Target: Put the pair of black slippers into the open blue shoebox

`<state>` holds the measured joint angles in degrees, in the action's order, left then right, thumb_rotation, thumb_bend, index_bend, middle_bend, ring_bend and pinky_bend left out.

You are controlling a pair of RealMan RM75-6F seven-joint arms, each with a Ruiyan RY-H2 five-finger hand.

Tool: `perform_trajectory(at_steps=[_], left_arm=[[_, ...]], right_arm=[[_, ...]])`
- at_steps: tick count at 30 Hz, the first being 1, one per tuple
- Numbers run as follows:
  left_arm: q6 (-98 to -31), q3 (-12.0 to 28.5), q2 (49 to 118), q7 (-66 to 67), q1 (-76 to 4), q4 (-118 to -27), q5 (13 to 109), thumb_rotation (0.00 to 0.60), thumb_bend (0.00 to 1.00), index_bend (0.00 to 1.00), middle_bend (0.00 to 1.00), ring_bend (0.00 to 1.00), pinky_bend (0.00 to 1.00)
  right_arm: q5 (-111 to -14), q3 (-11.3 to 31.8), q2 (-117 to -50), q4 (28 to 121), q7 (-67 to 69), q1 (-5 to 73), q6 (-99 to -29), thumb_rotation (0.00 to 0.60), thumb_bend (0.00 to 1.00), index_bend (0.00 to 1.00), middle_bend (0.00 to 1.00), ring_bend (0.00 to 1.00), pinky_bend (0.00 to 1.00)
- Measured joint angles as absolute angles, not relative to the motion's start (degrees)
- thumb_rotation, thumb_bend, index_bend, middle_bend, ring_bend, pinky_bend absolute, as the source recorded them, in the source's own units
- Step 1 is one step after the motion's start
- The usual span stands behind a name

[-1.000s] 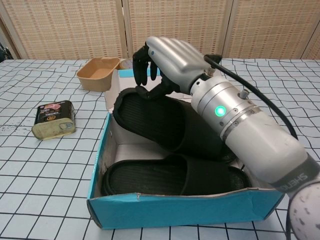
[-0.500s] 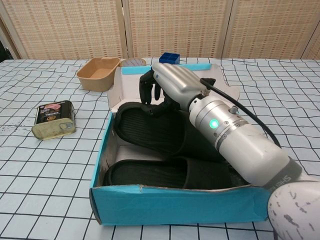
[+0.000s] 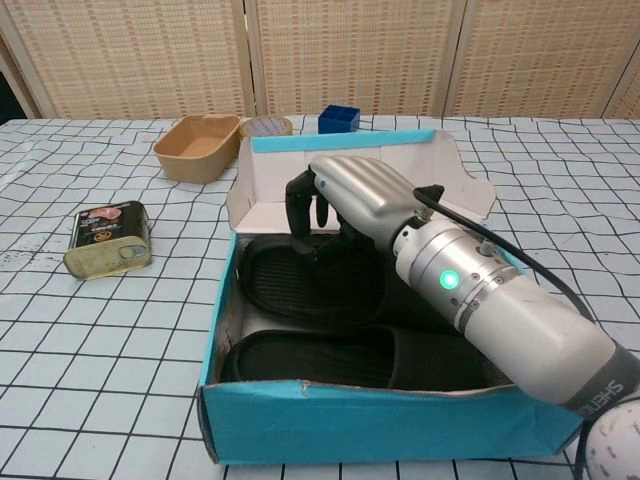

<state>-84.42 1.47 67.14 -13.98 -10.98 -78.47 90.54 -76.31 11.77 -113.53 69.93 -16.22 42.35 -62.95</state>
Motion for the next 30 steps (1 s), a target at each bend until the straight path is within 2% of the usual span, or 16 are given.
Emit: perform_trajectory(at_steps=[9, 16, 19, 26, 30], left_arm=[[-84.0, 1.4, 67.2, -13.7, -11.1, -78.4, 90.4, 0.600, 0.42, 0.33, 0.33, 0.32, 0.44], [-84.0, 1.4, 67.2, -13.8, -11.2, -78.3, 90.4, 0.600, 0.42, 0.33, 0.33, 0.32, 0.44], [-84.0, 1.5, 67.2, -14.0, -11.1, -78.2, 90.2, 0.600, 0.42, 0.33, 0.33, 0.32, 0.44], [-83.9, 1.5, 67.2, -13.9, -11.1, -78.3, 90.1, 0.600, 0.42, 0.33, 0.33, 0.32, 0.44], [-84.5, 1.4, 67.2, -13.6, -10.9, -78.4, 90.4, 0.600, 0.42, 0.33, 0.33, 0.32, 0.44]], right_arm=[[-76.8, 11.6, -113.4, 67.5, -15.4, 41.8, -63.4, 0.600, 0.36, 0.65, 0.53, 0.47, 0.56], [-78.6, 12.0, -111.3, 70.5, -16.3, 41.3, -66.0, 0.600, 0.36, 0.64, 0.53, 0.45, 0.55], [-79.3, 11.9, -109.4, 73.5, -17.4, 40.7, -67.1, 0.600, 0.36, 0.59, 0.52, 0.40, 0.52], [-81.3, 10.7, -101.5, 85.3, -21.3, 37.8, -70.8, 0.600, 0.36, 0.41, 0.39, 0.23, 0.34], [-83.1, 8.6, -94.5, 92.0, -25.0, 34.3, -74.7, 0.600, 0.35, 0.35, 0.36, 0.18, 0.32]])
